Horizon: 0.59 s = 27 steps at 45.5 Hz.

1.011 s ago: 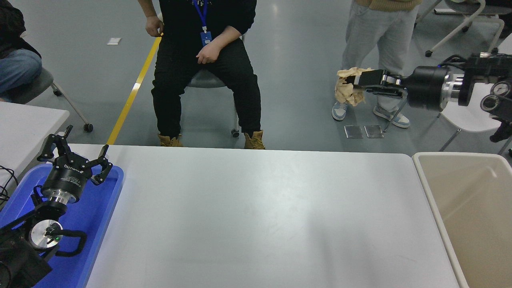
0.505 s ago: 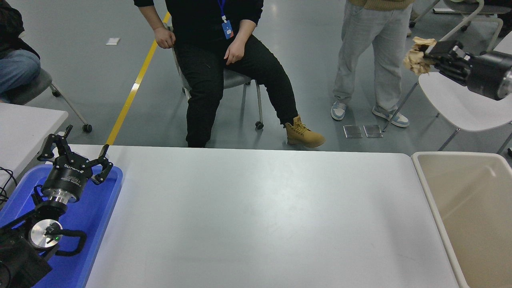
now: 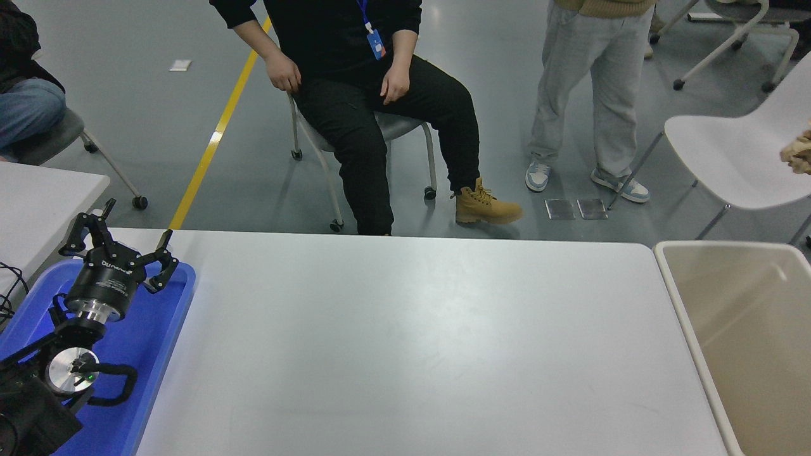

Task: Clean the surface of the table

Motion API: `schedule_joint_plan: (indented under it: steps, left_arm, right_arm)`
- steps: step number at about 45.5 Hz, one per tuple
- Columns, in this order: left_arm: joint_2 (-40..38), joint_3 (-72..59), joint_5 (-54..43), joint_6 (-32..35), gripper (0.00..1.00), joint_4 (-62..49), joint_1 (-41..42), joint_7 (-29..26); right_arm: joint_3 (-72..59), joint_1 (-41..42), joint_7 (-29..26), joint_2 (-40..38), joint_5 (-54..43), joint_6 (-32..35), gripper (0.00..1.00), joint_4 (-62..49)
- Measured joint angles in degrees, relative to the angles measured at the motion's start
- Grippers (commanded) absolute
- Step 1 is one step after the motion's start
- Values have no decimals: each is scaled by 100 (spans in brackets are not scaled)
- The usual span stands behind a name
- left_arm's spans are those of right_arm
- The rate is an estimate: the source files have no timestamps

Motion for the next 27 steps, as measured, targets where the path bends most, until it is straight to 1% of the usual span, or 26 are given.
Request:
schedule_joint_plan:
  steps: [3, 10, 17, 27]
  left_arm:
    - [0, 0, 0, 0, 100, -1, 0, 0]
    - [0, 0, -1, 0, 100, 0, 0, 0]
    - [0, 0, -1, 0, 100, 0, 0, 0]
    - [0, 0, 0, 0, 100, 0, 0, 0]
  right_arm:
    - [1, -121, -164, 16, 12, -19, 0, -116]
    - [-14, -391, -791, 39, 32, -82, 0, -305]
    - [-46, -548, -1281, 59, 34, -112, 0, -390]
    - [-87, -784, -1590, 249, -21, -144, 0, -443]
